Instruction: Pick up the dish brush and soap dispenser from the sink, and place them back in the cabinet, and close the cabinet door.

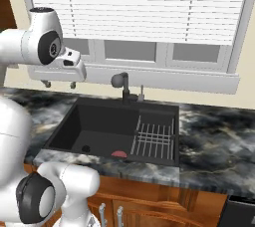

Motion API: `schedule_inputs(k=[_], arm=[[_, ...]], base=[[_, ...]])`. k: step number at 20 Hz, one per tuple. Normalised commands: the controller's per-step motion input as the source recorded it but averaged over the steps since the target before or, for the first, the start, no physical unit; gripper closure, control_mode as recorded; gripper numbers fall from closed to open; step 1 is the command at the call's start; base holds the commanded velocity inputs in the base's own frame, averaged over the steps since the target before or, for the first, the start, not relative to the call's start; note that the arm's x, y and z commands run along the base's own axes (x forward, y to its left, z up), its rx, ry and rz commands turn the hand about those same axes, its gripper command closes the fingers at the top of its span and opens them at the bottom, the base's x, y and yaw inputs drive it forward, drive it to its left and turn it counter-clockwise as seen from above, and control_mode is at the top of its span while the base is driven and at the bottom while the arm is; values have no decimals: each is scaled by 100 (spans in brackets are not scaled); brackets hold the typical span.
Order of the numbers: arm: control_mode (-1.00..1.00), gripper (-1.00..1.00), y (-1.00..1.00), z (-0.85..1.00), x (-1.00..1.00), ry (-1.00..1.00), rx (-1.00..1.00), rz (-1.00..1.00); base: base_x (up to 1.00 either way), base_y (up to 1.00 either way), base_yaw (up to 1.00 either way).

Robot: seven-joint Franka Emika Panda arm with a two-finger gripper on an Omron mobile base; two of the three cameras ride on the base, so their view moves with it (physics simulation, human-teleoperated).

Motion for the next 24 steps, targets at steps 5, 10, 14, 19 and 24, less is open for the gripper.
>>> schedule_inputs(k=[5,10,14,19,24], arm=[[-100,-100,0,0,30,5,4,2],[-100,-100,0,0,29,1,1,0],[-100,-100,0,-2,28,0,0,0],[-100,-100,0,-11,32,0,0,0],[-100,-100,0,-16,26,0,0,0]], base=[[0,0,0],[0,0,0],[0,0,0],[0,0,0],[0,0,0]])
